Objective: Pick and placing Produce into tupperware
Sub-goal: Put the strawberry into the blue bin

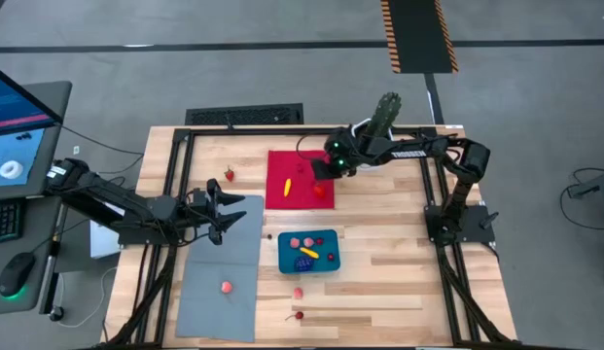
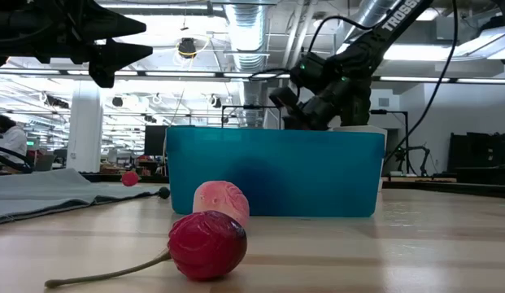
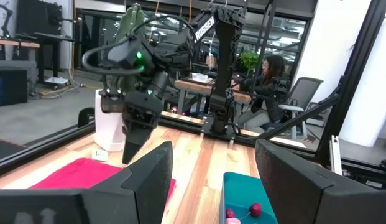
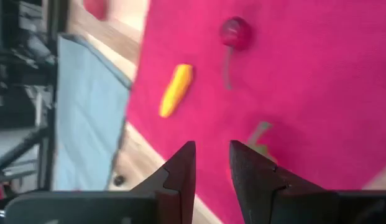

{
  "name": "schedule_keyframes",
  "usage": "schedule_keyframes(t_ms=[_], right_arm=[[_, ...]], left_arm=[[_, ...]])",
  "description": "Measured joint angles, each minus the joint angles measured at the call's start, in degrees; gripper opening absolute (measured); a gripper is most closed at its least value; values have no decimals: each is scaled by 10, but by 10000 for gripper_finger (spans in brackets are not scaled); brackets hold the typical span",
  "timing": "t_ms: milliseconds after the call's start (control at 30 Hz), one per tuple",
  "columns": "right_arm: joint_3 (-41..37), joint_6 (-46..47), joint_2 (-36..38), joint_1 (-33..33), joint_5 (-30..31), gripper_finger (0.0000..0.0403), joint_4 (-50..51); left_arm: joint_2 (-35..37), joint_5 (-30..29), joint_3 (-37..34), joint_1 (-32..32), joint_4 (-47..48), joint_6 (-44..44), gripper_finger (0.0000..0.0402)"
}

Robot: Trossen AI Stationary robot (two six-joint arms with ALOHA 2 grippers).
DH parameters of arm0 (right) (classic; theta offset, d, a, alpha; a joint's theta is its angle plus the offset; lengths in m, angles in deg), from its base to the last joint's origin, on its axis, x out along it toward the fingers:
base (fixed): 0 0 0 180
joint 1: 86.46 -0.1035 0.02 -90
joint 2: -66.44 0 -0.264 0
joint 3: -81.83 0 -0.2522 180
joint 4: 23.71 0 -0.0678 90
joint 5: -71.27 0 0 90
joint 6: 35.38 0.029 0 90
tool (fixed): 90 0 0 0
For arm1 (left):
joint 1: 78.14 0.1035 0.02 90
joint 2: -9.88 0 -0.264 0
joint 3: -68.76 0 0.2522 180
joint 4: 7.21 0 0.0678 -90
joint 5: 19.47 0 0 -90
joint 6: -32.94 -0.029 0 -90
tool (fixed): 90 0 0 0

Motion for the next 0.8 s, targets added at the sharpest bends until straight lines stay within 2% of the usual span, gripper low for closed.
schedule_keyframes(t_ms=[267, 400, 567, 800], right_arm=[[11, 77, 0, 4, -26, 120, 4], [11, 82, 0, 7, -27, 120, 22], [11, 80, 0, 13, 2, 120, 23], [11, 84, 0, 6, -22, 120, 30]], left_arm=[[0, 0, 0, 0, 0, 24, 219], [0, 0, 0, 0, 0, 24, 219], [0, 1, 0, 0, 1, 32, 219], [0, 22, 0, 0, 1, 34, 219]])
